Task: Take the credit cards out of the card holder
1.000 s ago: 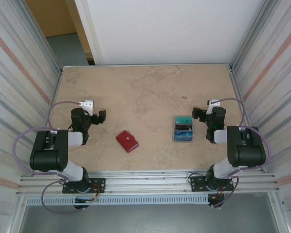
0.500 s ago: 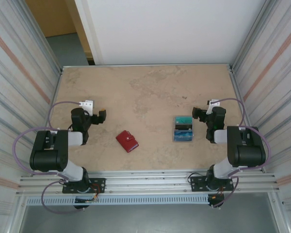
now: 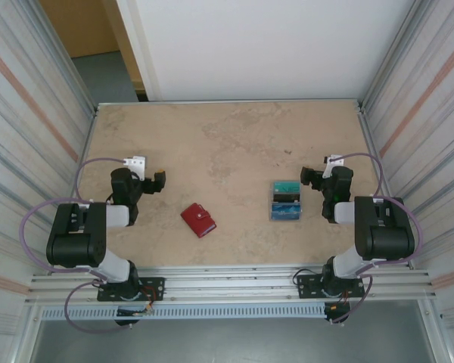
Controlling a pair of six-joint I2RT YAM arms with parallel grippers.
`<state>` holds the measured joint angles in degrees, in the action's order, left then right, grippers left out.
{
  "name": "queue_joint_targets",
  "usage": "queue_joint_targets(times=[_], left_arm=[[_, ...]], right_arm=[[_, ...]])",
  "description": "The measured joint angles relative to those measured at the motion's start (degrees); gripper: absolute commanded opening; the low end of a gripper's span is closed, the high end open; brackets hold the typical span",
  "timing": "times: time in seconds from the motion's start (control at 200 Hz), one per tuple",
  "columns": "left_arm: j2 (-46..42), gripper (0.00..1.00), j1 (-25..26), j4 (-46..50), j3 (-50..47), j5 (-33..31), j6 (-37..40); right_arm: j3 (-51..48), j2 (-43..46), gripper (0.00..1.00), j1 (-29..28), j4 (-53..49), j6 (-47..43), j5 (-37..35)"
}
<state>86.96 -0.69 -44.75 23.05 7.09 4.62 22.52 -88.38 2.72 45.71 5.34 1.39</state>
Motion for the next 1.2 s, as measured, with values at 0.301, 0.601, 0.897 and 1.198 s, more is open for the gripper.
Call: queue_joint_targets(times=[0.301, 0.601, 0.897, 1.198], left_arm=[[-3.34, 0.99, 0.0, 2.97, 0.0, -1.29, -0.63], [-19.85, 0.99, 0.0, 14.34, 0.96, -5.92, -5.77], [-31.8, 0.99, 1.51, 30.38, 3.39, -6.75, -20.39], [-46.05, 0.99, 22.8, 46.18, 1.51, -17.73, -30.69]], right_arm=[[0.09, 0.11, 0.99, 0.66, -0.72, 0.07, 0.22], [0.85, 7.69, 0.99, 2.45, -8.22, 1.68, -0.11], [6.27, 22.1, 0.99, 1.31, -27.23, 7.1, -3.26], [7.39, 41.09, 0.99, -0.96, -53.81, 16.94, -3.02]])
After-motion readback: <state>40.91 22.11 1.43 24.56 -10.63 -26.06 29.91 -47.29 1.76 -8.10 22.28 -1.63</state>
